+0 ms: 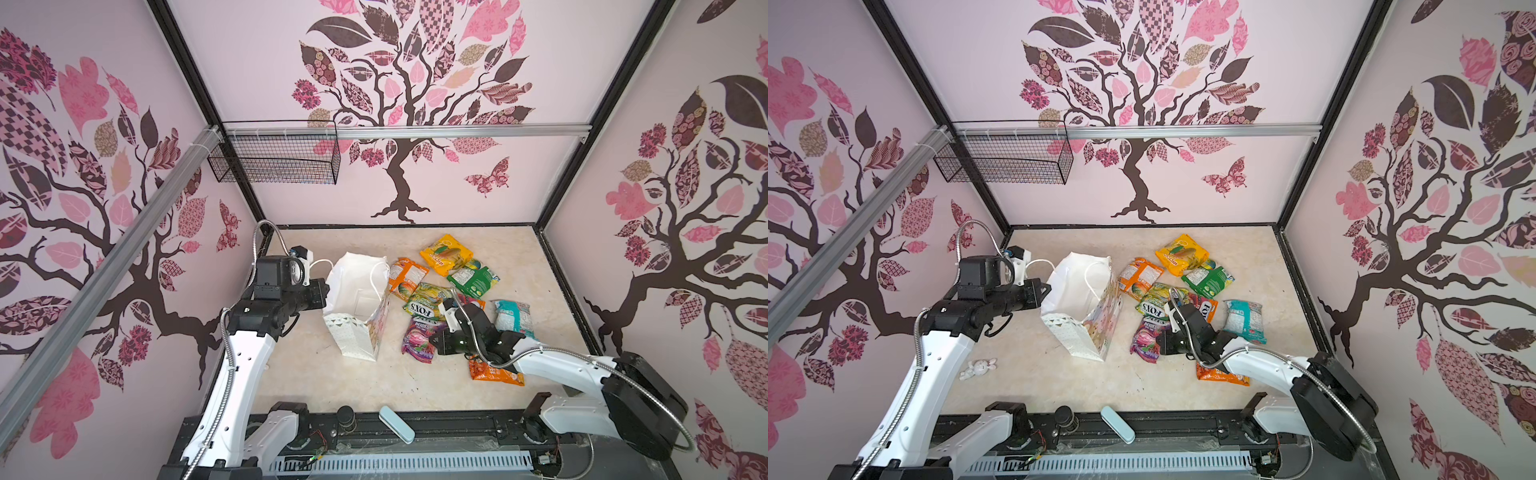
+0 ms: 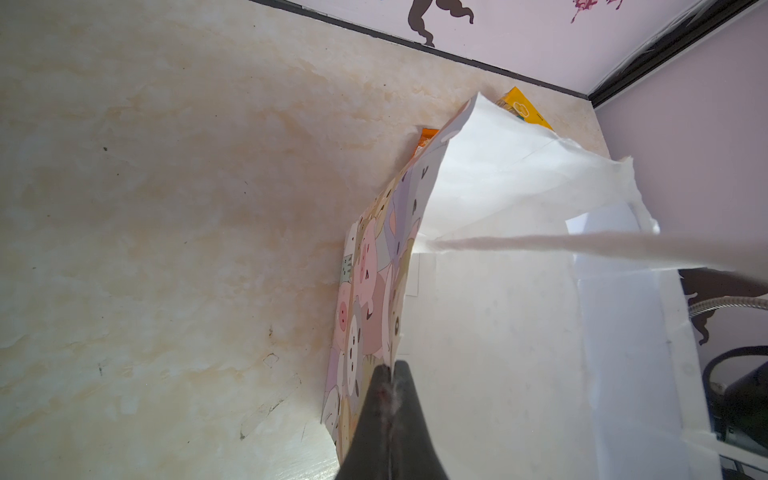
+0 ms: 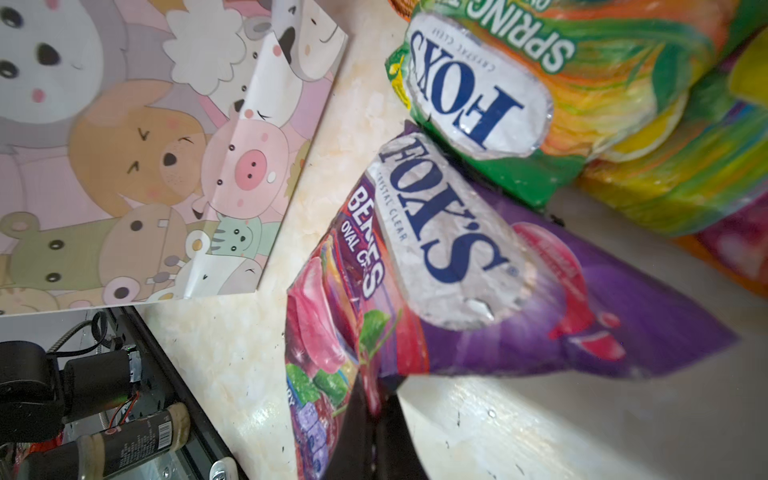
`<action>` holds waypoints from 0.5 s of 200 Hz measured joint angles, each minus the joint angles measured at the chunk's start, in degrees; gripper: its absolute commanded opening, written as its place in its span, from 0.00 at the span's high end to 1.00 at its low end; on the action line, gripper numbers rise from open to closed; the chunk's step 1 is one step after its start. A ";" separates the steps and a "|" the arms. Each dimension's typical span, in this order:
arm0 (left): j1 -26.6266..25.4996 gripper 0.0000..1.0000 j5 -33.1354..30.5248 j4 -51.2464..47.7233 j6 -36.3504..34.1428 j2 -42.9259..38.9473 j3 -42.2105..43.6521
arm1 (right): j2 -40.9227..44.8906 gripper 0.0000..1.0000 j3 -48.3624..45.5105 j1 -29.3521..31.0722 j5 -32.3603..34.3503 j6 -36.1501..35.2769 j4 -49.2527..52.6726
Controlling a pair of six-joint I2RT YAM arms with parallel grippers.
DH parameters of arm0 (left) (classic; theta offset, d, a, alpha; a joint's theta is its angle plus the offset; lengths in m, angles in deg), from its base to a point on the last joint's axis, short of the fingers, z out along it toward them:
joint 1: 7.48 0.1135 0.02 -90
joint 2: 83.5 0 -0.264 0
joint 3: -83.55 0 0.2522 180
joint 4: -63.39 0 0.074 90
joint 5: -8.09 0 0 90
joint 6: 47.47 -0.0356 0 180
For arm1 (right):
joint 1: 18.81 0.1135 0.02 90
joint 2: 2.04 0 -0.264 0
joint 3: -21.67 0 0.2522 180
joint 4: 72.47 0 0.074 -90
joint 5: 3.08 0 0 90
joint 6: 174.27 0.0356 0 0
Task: Place the snacks into the paper bag
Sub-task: 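Grasp the purple Fox's Berries bag with the right gripper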
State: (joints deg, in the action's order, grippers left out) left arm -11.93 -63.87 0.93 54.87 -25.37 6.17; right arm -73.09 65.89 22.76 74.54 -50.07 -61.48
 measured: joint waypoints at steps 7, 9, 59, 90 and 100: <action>0.00 1.00 0.00 0.00 0.00 0.04 0.00 | 0.79 1.00 0.52 0.00 0.28 -0.17 1.05; 0.00 1.00 0.00 0.00 0.00 0.04 0.00 | 0.98 1.00 0.70 0.00 0.31 -0.20 1.31; 0.00 1.00 0.04 -0.02 -0.15 0.09 0.00 | 5.73 1.00 3.93 0.00 2.64 -2.01 7.32; 0.00 1.00 0.04 -0.02 -0.15 0.09 0.00 | 8.11 1.00 8.22 0.00 4.44 -3.48 11.96; 0.00 1.00 0.04 -0.04 -0.15 0.09 0.00 | 8.83 1.00 10.21 0.00 5.01 -4.26 13.60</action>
State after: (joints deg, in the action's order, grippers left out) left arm -11.93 -63.82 0.88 54.72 -25.28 6.17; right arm -64.26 76.10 22.76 79.54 -54.33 -47.88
